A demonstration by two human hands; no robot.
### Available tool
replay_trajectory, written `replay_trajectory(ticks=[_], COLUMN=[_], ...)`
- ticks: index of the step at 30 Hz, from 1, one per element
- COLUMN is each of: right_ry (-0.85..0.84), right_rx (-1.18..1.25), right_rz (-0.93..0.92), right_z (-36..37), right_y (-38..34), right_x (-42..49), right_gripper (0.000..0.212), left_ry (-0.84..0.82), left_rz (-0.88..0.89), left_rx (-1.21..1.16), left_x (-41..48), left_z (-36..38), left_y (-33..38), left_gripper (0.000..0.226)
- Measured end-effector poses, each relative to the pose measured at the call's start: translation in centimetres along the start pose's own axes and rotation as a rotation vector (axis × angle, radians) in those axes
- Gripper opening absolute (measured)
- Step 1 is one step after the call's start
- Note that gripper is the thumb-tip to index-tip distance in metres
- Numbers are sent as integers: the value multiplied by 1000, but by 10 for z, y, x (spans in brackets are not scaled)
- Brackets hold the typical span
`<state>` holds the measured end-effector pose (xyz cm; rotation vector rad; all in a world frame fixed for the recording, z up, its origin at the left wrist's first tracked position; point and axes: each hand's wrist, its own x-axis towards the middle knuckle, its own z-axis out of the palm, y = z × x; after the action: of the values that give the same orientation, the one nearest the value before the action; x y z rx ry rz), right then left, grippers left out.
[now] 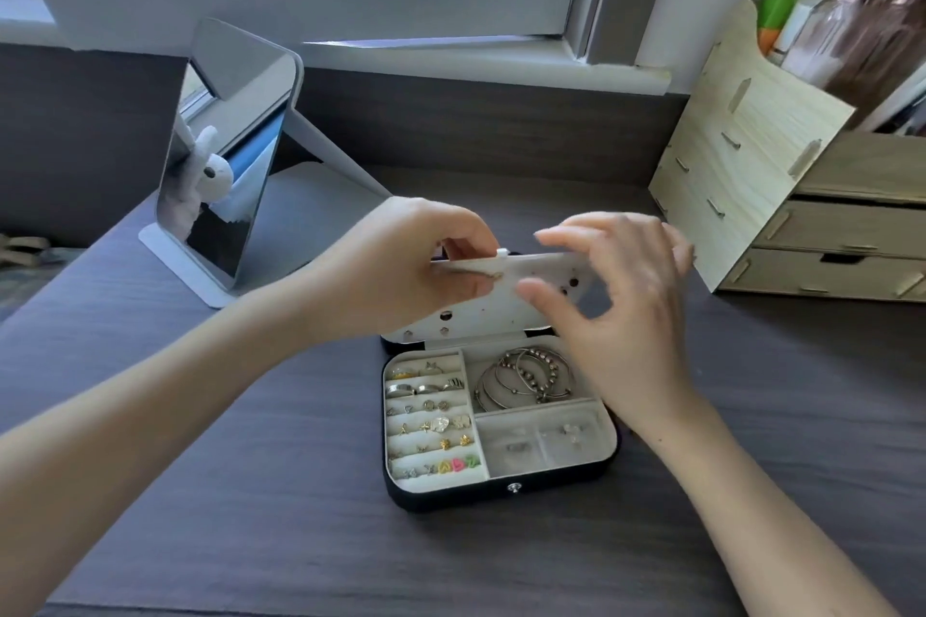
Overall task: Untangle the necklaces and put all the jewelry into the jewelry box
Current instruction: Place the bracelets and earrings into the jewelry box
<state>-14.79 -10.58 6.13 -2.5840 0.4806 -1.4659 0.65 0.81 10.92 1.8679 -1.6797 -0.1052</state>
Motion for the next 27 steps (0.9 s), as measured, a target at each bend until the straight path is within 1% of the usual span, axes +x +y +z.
replay_trajectory(ticks=[2,4,5,9,11,14,17,19,22,24,27], right_ry=[10,-44,-119,-561,-663,-670,-637,-626,-616,-615,-562], right_rx=[4,-31,-66,-175,-190,-209,-229,-234,-252,-258,-238], right_rz=[65,159,206,301,295,239,153,128,121,130,207], right_z=[-17,-33,-40,-50,-50,-46,-41,-39,-36,-37,-42], right_y=[12,35,46,72,71,70,70,69,69,69,68], right_x=[0,-4,-9,-37,-47,-52,-56,-56,-57,-57,-53], right_gripper=[24,15,11,7,9,11,17,19,21,19,12], left_ry=[56,74,82,113,96,76,88,107,122,125,147], left_rz=[-14,-31,-33,-36,-48,-69,-77,-81,-71,-65,-72], left_rx=[39,59,70,125,136,146,147,124,108,109,82], left_x=[3,5,6,11,13,16,17,18,19,19,19], left_z=[2,4,5,8,9,10,11,10,11,12,12], left_y=[0,1,2,2,1,0,-3,-5,-8,-8,-10], left_gripper=[14,15,16,19,20,21,21,20,18,17,17])
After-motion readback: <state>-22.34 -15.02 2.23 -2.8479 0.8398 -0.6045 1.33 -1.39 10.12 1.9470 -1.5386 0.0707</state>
